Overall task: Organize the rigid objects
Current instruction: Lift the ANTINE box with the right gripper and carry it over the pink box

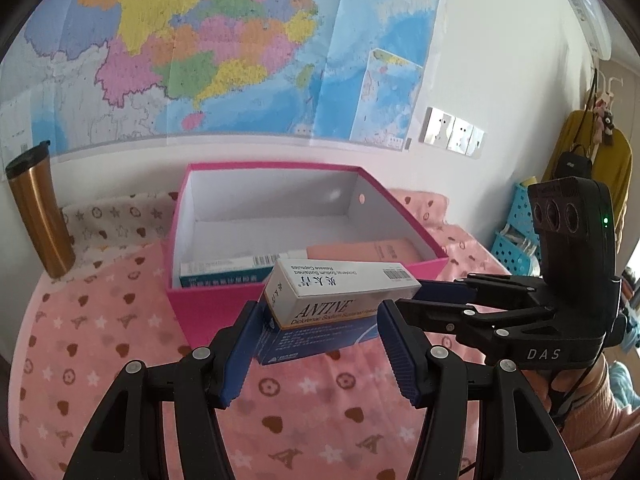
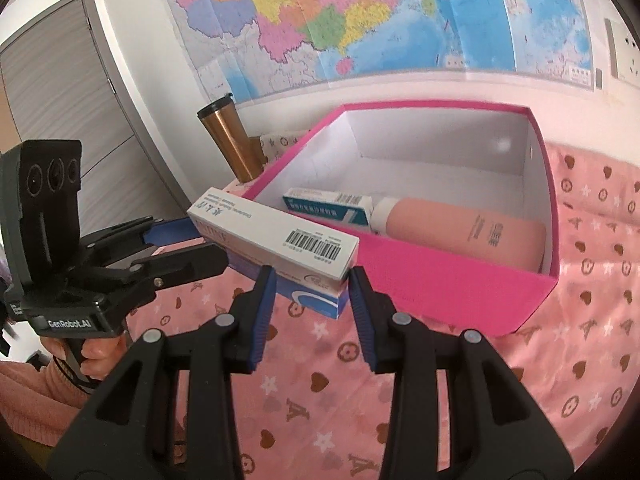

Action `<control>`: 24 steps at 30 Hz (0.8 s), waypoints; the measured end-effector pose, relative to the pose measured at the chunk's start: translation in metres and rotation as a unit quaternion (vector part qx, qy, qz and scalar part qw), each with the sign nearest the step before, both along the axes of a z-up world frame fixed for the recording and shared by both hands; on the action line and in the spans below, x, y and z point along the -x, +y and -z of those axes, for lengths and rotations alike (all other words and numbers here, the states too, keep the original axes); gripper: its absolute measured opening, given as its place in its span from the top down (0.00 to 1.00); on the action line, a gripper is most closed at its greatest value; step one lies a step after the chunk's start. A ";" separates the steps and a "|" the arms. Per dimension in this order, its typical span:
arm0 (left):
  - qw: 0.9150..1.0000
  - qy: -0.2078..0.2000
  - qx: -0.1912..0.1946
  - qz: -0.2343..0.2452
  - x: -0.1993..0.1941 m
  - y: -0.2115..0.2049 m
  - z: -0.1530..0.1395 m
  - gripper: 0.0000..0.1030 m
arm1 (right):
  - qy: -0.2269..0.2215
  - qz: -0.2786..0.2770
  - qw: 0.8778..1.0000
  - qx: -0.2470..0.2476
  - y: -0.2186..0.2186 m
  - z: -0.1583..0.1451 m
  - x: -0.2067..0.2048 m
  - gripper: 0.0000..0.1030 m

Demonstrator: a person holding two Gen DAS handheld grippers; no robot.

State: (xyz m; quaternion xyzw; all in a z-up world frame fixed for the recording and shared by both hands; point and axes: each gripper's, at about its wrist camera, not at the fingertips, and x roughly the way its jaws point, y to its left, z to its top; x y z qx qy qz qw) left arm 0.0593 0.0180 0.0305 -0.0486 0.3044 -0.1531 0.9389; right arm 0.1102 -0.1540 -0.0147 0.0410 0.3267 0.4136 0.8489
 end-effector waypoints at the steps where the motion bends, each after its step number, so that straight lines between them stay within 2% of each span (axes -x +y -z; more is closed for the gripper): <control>1: 1.000 -0.002 0.000 0.000 -0.001 0.000 -0.001 0.42 | -0.002 0.000 1.000 0.000 0.000 -0.001 -0.001 0.60; 16: 1.000 -0.009 0.001 -0.002 -0.019 0.004 -0.013 0.42 | -0.030 0.008 1.000 -0.003 0.002 -0.025 -0.015 0.60; 24: 1.000 -0.010 -0.001 -0.004 -0.026 0.007 -0.015 0.42 | -0.028 0.007 1.000 -0.005 0.005 -0.027 -0.025 0.60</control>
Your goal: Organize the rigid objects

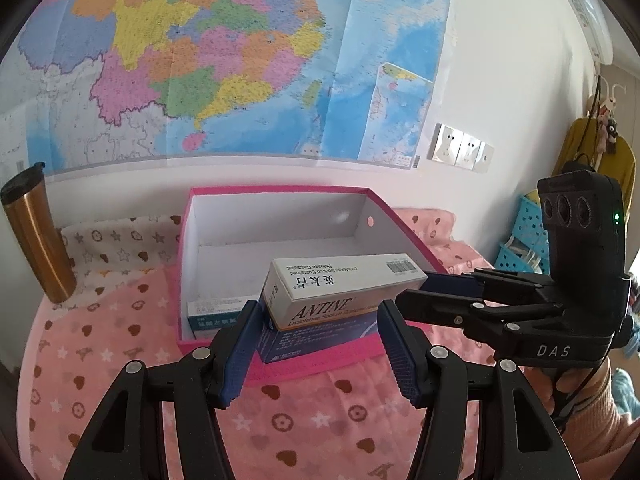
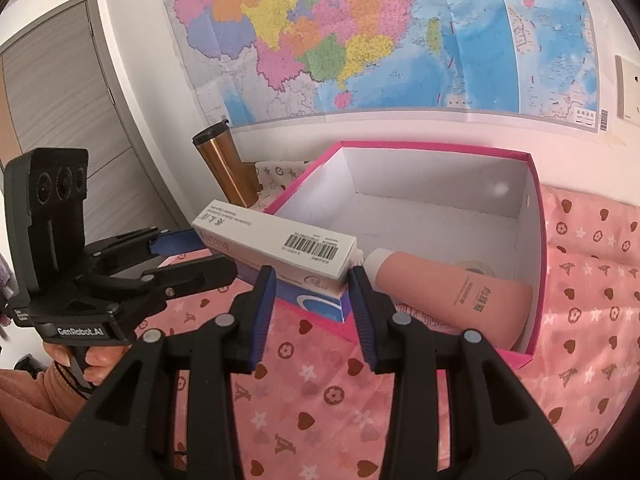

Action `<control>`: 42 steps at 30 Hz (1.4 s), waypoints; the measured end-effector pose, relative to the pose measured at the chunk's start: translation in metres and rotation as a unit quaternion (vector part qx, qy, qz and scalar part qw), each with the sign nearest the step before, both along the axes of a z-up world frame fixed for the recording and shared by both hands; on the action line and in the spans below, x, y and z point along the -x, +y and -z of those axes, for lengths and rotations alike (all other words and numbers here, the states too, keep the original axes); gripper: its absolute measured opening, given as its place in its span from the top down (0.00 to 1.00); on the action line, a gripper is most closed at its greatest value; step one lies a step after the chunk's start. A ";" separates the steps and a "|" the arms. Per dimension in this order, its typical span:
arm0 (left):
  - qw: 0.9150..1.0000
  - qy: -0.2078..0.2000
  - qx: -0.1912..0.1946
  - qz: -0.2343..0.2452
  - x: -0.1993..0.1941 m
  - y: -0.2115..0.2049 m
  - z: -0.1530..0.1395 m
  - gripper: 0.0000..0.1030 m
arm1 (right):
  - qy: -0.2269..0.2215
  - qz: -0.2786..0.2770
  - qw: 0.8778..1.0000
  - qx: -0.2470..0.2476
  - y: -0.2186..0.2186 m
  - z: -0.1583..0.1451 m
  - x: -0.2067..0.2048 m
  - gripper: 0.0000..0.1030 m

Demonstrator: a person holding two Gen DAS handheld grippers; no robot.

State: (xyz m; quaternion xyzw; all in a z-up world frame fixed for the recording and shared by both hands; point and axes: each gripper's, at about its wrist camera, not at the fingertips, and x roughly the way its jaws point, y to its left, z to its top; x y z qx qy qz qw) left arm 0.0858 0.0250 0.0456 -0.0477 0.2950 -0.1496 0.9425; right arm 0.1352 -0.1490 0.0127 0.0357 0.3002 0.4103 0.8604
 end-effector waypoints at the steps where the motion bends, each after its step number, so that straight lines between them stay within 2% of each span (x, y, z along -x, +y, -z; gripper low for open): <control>1: 1.000 0.000 -0.001 0.000 -0.001 0.000 0.000 0.42 | 0.001 0.000 1.000 0.001 0.001 0.000 -0.002 0.60; 11: 1.000 0.004 0.002 -0.007 -0.019 0.012 -0.004 0.42 | 0.006 0.000 1.000 0.000 0.011 -0.002 -0.020 0.60; 42: 0.999 0.035 -0.006 -0.032 -0.044 0.023 0.023 0.42 | 0.042 -0.001 0.999 0.011 0.027 0.013 -0.044 0.60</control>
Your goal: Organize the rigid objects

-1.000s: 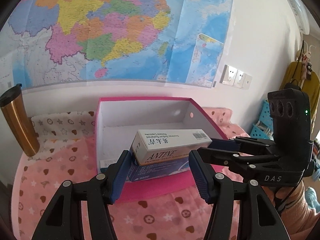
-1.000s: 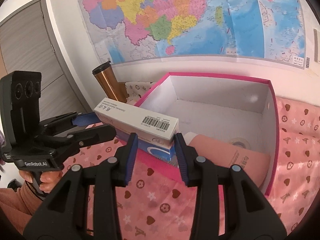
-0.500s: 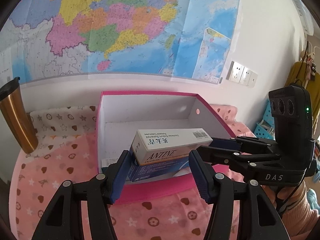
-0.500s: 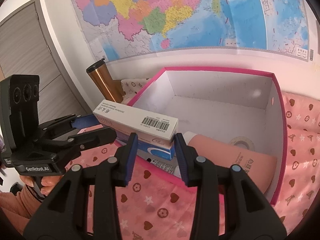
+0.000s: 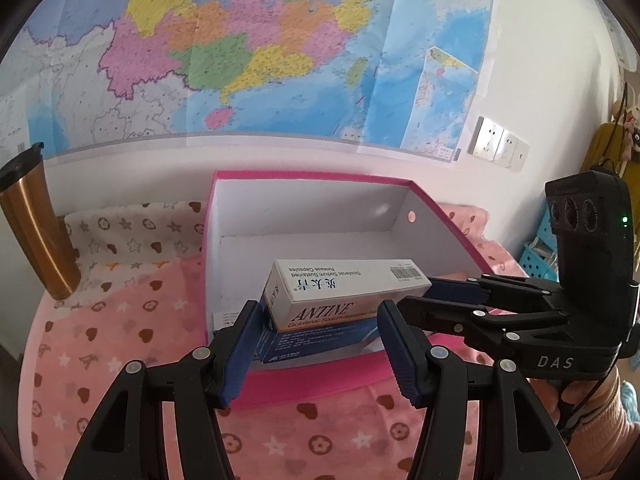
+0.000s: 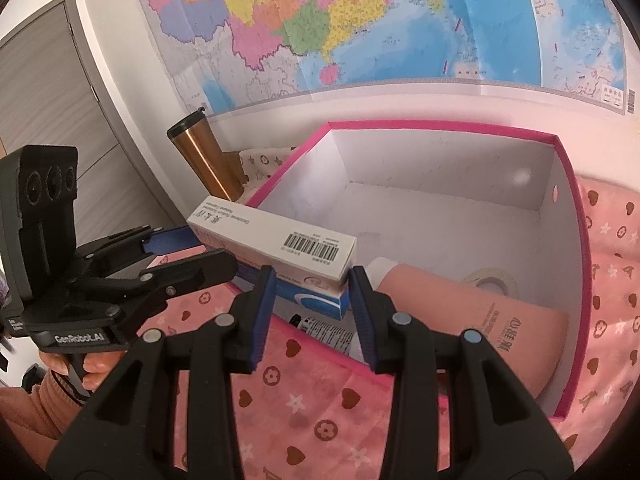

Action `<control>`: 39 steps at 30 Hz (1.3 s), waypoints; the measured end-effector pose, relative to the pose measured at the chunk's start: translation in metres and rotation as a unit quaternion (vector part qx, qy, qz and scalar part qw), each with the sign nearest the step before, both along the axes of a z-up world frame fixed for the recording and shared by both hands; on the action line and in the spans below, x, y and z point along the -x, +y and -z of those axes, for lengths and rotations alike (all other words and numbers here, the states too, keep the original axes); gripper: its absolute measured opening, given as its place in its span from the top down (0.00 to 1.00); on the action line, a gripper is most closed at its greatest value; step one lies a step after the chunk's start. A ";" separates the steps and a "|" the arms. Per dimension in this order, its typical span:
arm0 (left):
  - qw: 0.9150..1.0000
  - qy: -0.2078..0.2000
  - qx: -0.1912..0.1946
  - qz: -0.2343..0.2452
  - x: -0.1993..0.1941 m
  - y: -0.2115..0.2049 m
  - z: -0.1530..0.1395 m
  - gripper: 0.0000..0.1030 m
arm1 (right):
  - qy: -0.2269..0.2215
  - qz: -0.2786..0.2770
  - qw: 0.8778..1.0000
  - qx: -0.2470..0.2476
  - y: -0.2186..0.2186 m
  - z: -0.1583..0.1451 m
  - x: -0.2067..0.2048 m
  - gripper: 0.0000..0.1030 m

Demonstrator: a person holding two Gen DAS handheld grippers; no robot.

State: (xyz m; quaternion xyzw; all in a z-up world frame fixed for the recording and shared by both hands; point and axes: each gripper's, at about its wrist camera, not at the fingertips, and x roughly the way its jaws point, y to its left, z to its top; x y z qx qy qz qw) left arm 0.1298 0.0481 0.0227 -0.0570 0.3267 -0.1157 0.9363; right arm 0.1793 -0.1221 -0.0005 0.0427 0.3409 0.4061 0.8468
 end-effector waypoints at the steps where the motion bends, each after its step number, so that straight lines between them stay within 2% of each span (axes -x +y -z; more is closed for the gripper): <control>1: 1.000 0.002 -0.001 -0.001 -0.001 0.001 0.001 0.42 | 0.000 -0.001 1.000 0.001 0.001 0.001 0.000 0.60; 17: 0.999 0.033 -0.002 -0.024 -0.012 0.013 0.019 0.42 | 0.018 -0.017 1.000 0.018 0.016 0.011 -0.009 0.60; 28: 0.999 0.032 -0.003 -0.032 -0.013 0.012 0.020 0.42 | 0.032 -0.016 0.999 0.012 0.021 0.018 -0.011 0.60; 33: 0.999 0.019 -0.008 -0.033 -0.003 0.007 0.018 0.34 | 0.030 -0.004 1.000 0.002 0.012 0.019 -0.006 0.55; 34: 0.999 0.014 -0.009 -0.033 0.001 0.005 0.017 0.29 | 0.023 0.000 1.000 0.001 0.009 0.018 -0.003 0.54; 37: 0.999 -0.008 -0.012 -0.034 0.015 -0.002 0.012 0.16 | -0.004 0.014 1.000 0.003 -0.003 0.013 0.012 0.42; 39: 0.999 -0.019 -0.018 -0.037 0.025 -0.008 0.009 0.12 | -0.026 0.026 0.999 0.005 -0.013 0.010 0.025 0.33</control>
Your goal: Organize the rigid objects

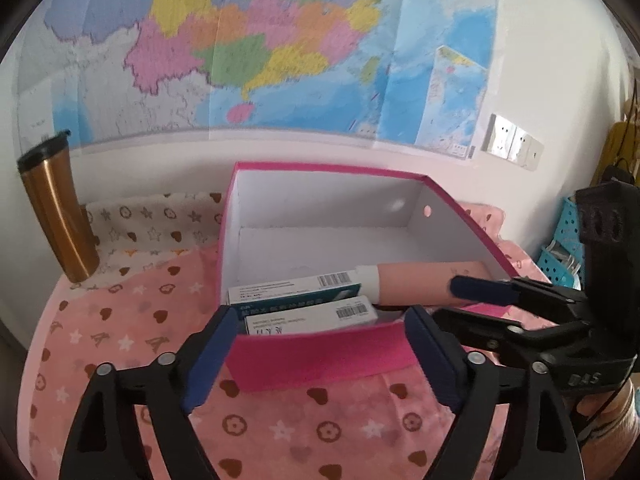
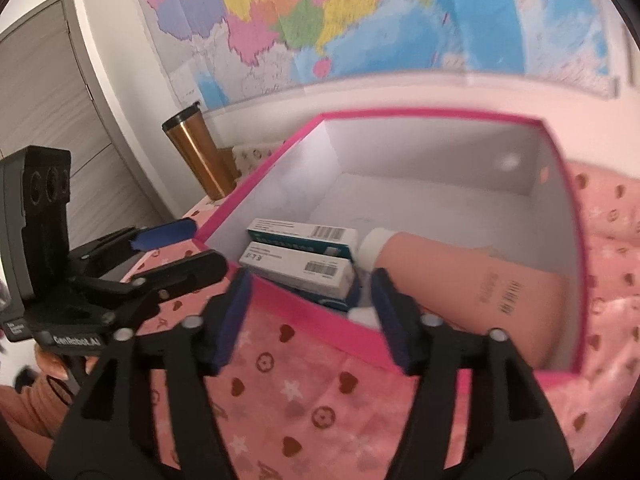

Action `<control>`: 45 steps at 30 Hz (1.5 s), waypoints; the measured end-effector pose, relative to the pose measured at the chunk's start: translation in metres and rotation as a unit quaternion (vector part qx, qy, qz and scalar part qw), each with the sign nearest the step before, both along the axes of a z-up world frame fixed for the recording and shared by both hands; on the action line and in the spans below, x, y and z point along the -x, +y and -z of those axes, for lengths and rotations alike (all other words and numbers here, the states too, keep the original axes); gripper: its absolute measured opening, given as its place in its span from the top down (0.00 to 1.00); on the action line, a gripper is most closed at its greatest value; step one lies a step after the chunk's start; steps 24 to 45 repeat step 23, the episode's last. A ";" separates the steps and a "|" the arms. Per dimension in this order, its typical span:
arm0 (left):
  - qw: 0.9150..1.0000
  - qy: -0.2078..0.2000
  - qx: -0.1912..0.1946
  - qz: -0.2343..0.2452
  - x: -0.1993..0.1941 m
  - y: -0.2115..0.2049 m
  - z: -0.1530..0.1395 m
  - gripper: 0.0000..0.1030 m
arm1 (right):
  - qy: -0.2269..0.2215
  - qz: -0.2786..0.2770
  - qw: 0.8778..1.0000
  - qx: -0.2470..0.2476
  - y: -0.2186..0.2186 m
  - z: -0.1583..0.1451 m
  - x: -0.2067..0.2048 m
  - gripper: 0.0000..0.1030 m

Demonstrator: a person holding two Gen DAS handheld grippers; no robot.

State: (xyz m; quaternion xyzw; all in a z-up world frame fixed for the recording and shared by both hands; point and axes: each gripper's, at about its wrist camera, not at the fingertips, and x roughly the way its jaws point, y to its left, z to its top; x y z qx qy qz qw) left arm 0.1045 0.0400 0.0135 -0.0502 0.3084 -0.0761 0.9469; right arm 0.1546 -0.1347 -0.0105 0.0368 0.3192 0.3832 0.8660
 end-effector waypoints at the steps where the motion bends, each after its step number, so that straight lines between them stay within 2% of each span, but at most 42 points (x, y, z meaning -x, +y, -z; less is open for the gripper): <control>1: 1.000 -0.004 0.001 0.000 0.004 -0.002 -0.001 0.06 | -0.010 0.006 1.000 0.001 -0.005 -0.001 0.006 0.27; 2: 1.000 -0.010 0.002 -0.002 0.009 -0.004 -0.001 0.00 | -0.027 0.019 0.999 0.007 -0.012 -0.002 0.016 0.21; 4: 1.000 -0.020 0.001 -0.008 0.019 -0.010 -0.001 0.00 | -0.048 0.035 0.998 0.020 -0.020 -0.001 0.028 0.16; 8: 0.999 -0.014 0.003 -0.038 0.032 -0.019 0.006 0.00 | -0.068 0.085 0.993 0.043 -0.036 0.008 0.049 0.01; 16: 0.998 0.008 -0.027 -0.059 0.046 -0.035 0.020 0.00 | -0.059 0.114 0.990 0.062 -0.051 0.027 0.072 0.01; 23: 0.997 0.026 -0.025 -0.073 0.057 -0.037 0.035 0.00 | -0.067 0.115 0.988 0.076 -0.050 0.032 0.089 0.01; 45: 0.997 0.026 -0.025 -0.073 0.057 -0.037 0.035 0.00 | -0.067 0.115 0.988 0.076 -0.050 0.032 0.089 0.01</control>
